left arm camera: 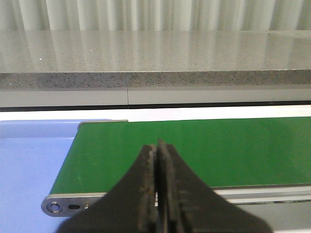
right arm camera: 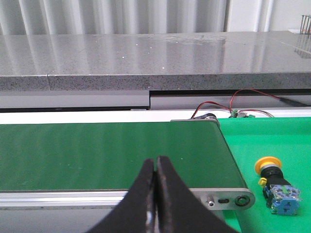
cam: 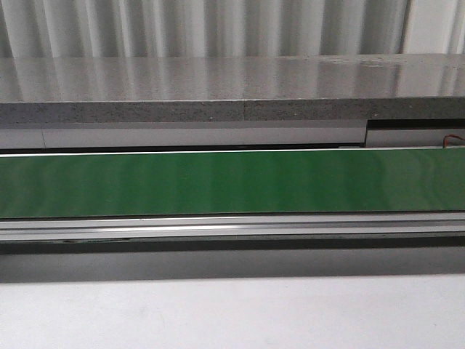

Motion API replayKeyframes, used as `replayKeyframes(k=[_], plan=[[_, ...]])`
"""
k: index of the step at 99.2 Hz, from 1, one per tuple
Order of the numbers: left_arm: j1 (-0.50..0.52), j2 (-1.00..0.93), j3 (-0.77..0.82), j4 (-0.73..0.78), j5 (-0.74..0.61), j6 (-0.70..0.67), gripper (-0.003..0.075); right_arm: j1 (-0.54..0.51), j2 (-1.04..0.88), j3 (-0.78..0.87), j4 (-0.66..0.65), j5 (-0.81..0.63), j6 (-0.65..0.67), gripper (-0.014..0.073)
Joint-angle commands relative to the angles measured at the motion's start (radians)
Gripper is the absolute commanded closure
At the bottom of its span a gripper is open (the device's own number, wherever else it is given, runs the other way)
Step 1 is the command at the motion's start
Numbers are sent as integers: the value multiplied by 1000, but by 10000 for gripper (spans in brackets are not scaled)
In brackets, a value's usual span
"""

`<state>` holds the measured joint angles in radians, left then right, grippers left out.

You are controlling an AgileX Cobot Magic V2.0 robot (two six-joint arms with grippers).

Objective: Move button from right to left
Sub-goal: 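Move the right gripper down over the yellow-capped push button on the green tray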

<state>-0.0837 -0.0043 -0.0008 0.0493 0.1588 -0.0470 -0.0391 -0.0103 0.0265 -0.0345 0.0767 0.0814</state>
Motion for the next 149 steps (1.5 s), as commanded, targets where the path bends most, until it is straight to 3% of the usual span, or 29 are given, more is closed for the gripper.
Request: replayKeyframes(k=[1, 78, 98, 126, 149], plan=[[-1, -35, 23, -8, -78, -10, 740, -6, -16, -16, -12, -77, 3, 662], [-1, -35, 23, -8, -78, -10, 740, -6, -15, -32, -12, -63, 3, 662], [-1, -35, 23, -8, -78, -10, 740, -6, 42, -166, -18, 60, 3, 662], [-1, -35, 23, -8, -78, -10, 740, -6, 286, -383, -21, 338, 3, 662], [-1, -35, 23, -8, -78, -10, 740, -3, 452, -510, 25, 456, 3, 662]])
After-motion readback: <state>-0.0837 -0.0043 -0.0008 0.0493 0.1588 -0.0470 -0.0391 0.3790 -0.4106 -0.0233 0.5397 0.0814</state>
